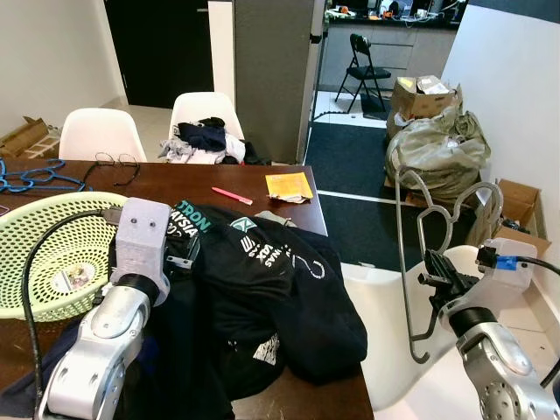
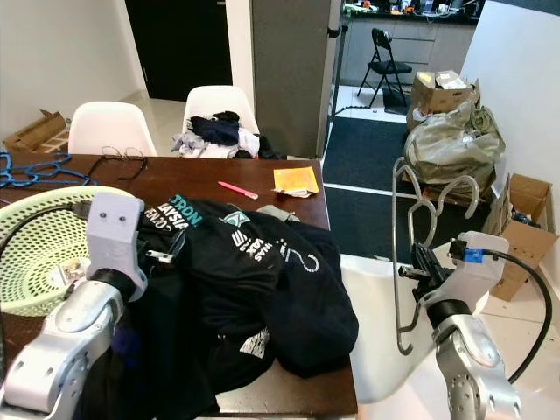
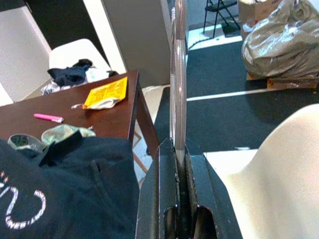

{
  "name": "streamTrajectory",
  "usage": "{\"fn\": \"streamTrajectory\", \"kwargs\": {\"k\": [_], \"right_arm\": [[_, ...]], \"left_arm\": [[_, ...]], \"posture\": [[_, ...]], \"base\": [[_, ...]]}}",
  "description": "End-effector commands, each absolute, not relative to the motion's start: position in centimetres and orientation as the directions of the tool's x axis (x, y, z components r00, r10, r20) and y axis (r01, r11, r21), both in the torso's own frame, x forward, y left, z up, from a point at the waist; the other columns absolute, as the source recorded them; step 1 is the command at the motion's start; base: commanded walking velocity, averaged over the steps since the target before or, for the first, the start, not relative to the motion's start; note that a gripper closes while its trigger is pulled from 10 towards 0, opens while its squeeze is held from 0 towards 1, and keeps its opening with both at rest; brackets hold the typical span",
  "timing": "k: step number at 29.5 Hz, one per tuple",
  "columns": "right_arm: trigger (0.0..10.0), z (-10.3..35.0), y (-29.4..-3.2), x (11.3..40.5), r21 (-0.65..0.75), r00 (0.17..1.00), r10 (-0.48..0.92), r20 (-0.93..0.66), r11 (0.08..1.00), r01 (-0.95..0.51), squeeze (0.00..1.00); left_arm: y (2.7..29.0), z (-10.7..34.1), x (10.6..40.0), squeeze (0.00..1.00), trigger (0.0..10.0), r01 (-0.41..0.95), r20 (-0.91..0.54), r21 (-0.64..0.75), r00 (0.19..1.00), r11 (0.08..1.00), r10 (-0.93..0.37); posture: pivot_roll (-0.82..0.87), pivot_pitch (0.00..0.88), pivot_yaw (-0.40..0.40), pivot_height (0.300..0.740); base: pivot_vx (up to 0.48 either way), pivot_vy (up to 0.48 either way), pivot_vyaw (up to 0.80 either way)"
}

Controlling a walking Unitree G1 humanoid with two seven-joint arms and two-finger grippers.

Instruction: Hang hanger

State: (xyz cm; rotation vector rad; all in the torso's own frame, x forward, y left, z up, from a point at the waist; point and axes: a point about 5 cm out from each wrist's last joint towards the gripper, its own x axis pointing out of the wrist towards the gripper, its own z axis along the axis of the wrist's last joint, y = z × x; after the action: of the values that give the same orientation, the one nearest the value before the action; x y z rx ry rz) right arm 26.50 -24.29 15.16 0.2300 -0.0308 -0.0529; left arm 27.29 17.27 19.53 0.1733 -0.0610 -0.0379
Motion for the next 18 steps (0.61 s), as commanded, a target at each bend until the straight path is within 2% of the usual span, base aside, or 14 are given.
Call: {"fn": "streamTrajectory", "kwargs": {"k": [1, 8, 18], "right_arm": [[10.0, 14.9, -24.2, 26.5, 0.219, 0.998, -0.052, 0.019, 0.975, 0.047, 0.00], [10.0, 14.9, -24.1, 26.6, 0.221, 0.999, -0.046, 0.020, 0.974, 0.041, 0.00], [10.0, 14.9, -23.4, 26.8, 0.204, 1.000, -0.005, 0.024, 0.979, 0.000, 0.00]], "left_arm": [[17.1, 19.6, 27.4, 0.00, 10.0, 0.028, 0.067, 0.175, 0.997, 0.984, -0.040], [17.1, 20.0, 27.7, 0.00, 10.0, 0.020, 0.082, 0.166, 0.996, 0.986, -0.034], [19.1, 20.1, 28.2, 0.00, 10.0, -0.080, 0.091, 0.106, 0.993, 0.991, 0.071]], "posture": [[0.04, 0.000, -0.044, 0.740], [0.03, 0.000, -0.039, 0.740], [0.04, 0.000, -0.034, 0.740]], "base": [[-0.281, 0.000, 0.00], [-0.295, 0.000, 0.00], [0.000, 0.000, 0.00]]}}
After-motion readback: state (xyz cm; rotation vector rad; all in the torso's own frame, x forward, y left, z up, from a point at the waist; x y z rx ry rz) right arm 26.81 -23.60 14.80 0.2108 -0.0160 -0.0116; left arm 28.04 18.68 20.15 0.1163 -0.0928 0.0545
